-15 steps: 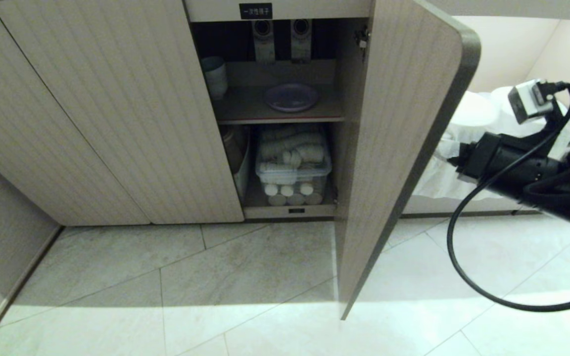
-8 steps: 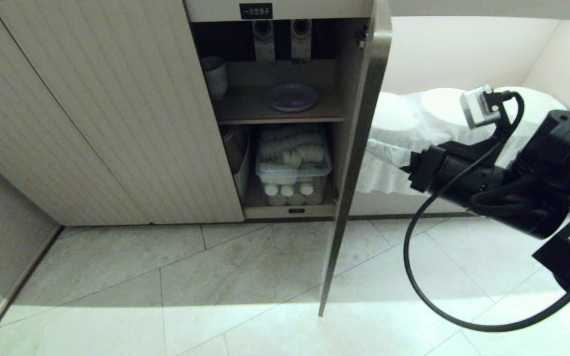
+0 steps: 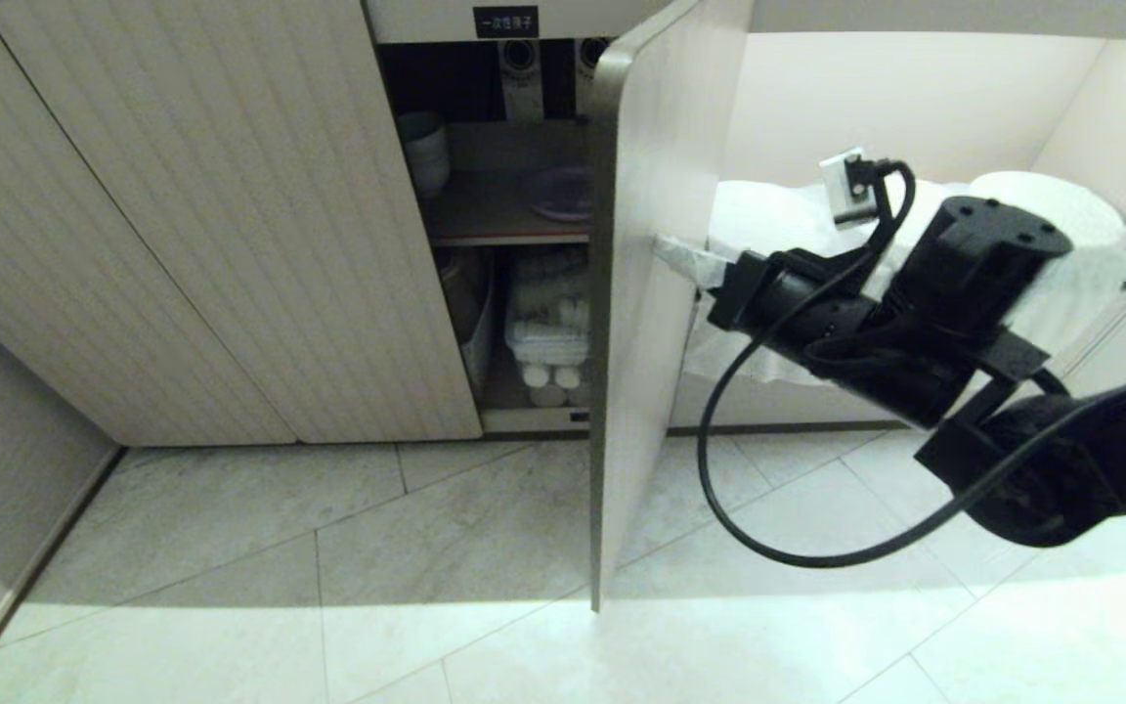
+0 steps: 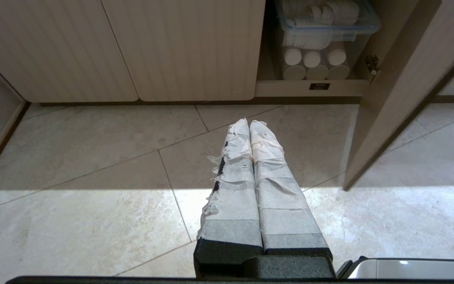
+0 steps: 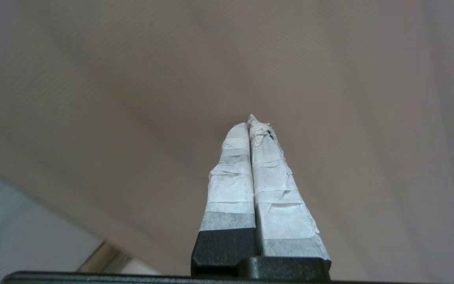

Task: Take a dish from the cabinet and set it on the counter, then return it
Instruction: Close the cabinet door

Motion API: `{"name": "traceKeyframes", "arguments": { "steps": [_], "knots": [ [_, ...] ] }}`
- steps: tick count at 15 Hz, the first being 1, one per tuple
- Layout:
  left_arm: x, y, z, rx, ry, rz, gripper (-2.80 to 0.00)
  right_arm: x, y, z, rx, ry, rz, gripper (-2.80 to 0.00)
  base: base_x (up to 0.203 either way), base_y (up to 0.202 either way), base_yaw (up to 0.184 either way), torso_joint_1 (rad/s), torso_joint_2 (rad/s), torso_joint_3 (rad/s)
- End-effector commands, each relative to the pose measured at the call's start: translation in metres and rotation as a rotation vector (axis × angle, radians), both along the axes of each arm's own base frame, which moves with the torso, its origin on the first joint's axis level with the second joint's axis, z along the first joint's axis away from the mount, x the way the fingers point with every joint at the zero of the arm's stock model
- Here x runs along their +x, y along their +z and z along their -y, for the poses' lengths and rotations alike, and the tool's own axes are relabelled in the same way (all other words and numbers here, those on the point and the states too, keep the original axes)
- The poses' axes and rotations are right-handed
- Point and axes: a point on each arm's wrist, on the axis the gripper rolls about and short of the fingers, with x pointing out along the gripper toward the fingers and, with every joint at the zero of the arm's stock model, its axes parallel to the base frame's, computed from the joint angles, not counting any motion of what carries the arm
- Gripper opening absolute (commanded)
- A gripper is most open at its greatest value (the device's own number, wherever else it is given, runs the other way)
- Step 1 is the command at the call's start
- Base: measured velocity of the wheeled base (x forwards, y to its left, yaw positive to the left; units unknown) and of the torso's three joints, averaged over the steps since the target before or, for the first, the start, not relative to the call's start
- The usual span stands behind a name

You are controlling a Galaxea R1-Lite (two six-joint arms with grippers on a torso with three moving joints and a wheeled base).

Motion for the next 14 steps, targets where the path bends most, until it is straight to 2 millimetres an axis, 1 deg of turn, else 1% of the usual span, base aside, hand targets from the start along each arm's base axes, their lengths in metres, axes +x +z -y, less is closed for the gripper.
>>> {"name": "traceKeyframes", "arguments": {
  "steps": [1,6,9,10,12,14],
  "knots": [
    [0.0,0.0,0.0,-0.001,0.0,0.001,-2.8,0.019,-0.008,-0.02,0.019,-0.028,-0.004,-2.8,0.0,0.0,0.0,0.0,0.0,0.0],
    [0.0,0.0,0.0,-0.001,0.0,0.001,-2.8,0.055,-0.013,-0.053,0.072,-0.141,0.034,-2.8,0.0,0.0,0.0,0.0,0.0,0.0],
    [0.0,0.0,0.0,-0.001,0.0,0.001,-2.8,0.074,-0.026,-0.078,0.116,-0.208,0.034,-2.8,0.0,0.0,0.0,0.0,0.0,0.0],
    [0.0,0.0,0.0,-0.001,0.0,0.001,-2.8,0.078,-0.032,-0.083,0.124,-0.231,0.029,-2.8,0.0,0.0,0.0,0.0,0.0,0.0],
    [0.0,0.0,0.0,-0.001,0.0,0.001,-2.8,0.079,-0.034,-0.083,0.118,-0.265,0.032,-2.8,0.0,0.0,0.0,0.0,0.0,0.0],
    [0.0,0.0,0.0,-0.001,0.0,0.001,-2.8,0.076,-0.031,-0.076,0.114,-0.278,0.029,-2.8,0.0,0.0,0.0,0.0,0.0,0.0]
  ]
}}
